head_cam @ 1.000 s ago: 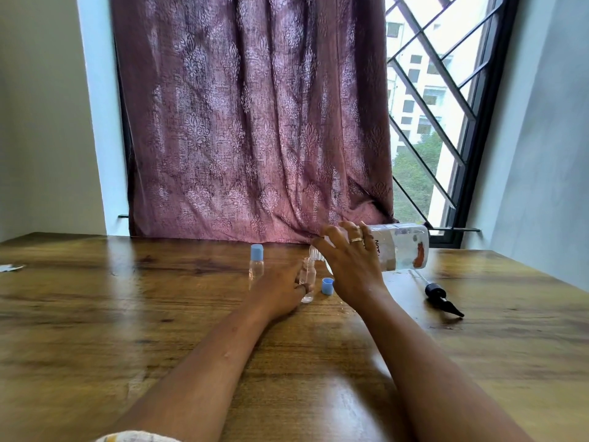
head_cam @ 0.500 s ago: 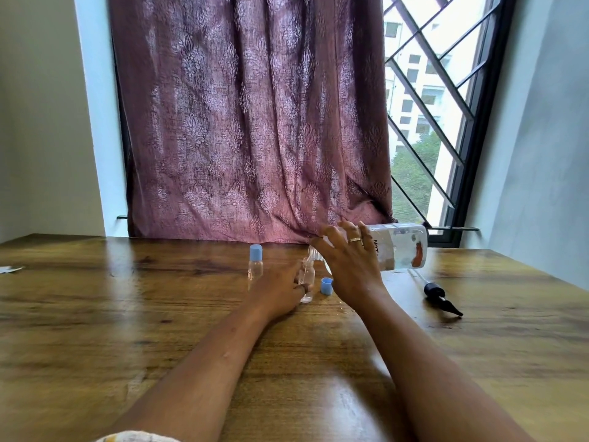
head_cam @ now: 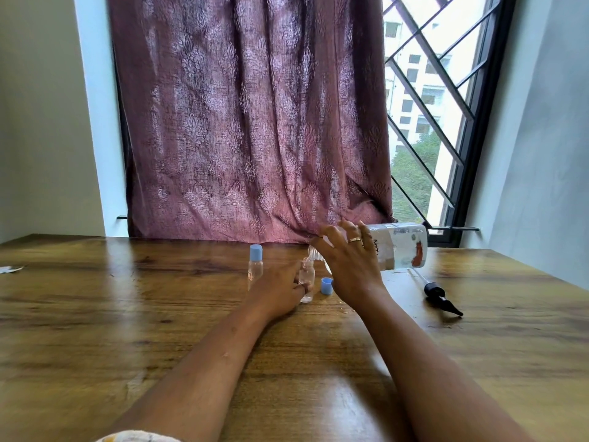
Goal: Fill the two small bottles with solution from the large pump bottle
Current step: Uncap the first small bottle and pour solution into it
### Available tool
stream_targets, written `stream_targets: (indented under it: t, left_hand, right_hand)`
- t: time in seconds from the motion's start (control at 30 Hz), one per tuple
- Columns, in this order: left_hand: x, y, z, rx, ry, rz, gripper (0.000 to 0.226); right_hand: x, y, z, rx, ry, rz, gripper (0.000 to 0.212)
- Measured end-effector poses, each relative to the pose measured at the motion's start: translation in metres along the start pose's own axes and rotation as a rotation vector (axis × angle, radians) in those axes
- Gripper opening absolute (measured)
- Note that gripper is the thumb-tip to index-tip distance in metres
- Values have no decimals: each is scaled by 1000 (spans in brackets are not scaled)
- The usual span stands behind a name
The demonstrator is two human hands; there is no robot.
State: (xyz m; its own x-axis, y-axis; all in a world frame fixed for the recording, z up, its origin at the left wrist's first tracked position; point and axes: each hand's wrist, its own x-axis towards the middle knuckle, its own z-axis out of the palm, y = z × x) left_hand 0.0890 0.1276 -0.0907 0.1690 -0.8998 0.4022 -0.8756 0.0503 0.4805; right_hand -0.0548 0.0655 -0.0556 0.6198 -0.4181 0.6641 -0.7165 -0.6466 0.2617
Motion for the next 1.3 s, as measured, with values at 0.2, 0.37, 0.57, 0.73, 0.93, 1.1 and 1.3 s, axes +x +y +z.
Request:
stream_targets:
  t: [0.2, 0.37, 0.57, 0.73, 0.93, 1.1, 1.3]
  left_hand:
    - [0, -1, 0, -18, -3, -5, 37]
    - [1, -2, 1, -15, 2, -6, 39]
    - [1, -1, 1, 4, -2, -11, 39]
    - [2, -1, 0, 17, -8, -19, 45]
    - [1, 0, 0, 26, -11, -20, 45]
    - [2, 0, -1, 35, -23, -30, 49]
    - [2, 1, -1, 24, -20, -36, 41]
  right_hand:
    - [0, 0, 1, -3, 5, -1, 74]
    - [0, 0, 1, -16, -1, -3, 74]
    - [0, 1, 1, -9, -8, -8, 77]
    - [0, 1, 1, 2, -3, -4, 78]
    - [0, 0, 1, 7, -6, 1, 77]
    - [0, 1, 0, 8, -17, -4, 79]
    - [0, 0, 2, 3, -3, -7, 78]
